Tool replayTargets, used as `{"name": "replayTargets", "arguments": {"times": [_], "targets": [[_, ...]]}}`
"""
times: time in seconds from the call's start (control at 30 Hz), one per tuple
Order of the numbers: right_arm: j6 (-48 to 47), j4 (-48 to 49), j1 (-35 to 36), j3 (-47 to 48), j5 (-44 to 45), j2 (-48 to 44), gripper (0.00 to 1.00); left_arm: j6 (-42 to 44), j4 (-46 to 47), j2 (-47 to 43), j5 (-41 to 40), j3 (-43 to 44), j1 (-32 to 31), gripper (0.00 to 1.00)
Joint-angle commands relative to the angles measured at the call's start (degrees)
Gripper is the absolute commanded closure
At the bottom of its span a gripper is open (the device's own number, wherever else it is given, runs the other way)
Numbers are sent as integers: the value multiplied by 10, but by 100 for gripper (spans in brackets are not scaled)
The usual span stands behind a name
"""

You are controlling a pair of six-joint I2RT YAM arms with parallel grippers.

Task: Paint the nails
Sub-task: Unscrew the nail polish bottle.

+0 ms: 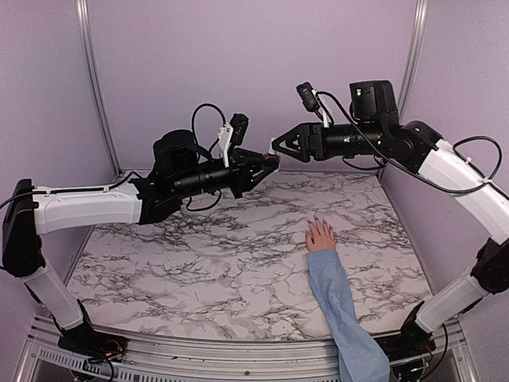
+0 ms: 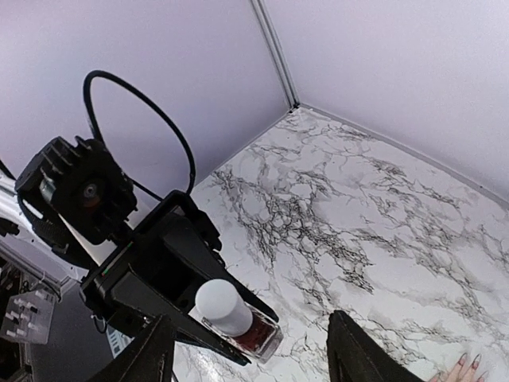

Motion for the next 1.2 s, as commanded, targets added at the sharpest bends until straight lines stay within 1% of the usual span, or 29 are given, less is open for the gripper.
{"name": "replayTargets", "arguments": {"times": [0.0, 0.1, 0.3, 0.43, 0.7, 1.0, 1.17], "targets": [[81, 39, 4, -16, 76, -8, 38, 47, -1, -8, -87, 0, -12, 100], [81, 21, 7, -4, 84, 5, 41, 52, -8, -2, -112, 5, -13, 100], [76, 6, 8, 10, 91, 16, 42, 64, -28, 6, -137, 14, -17, 100], [75, 11, 9, 8, 86, 22, 43, 89, -37, 9, -149, 11, -23, 100], [70, 0, 10, 29, 78, 38, 45, 95, -52, 12, -151, 20, -26, 100], [75, 1, 13, 21, 71, 47, 54, 100, -60, 18, -159, 19, -33, 100], [74, 2, 14, 29, 57, 57, 63, 104, -62, 23, -169, 22, -38, 100]]}}
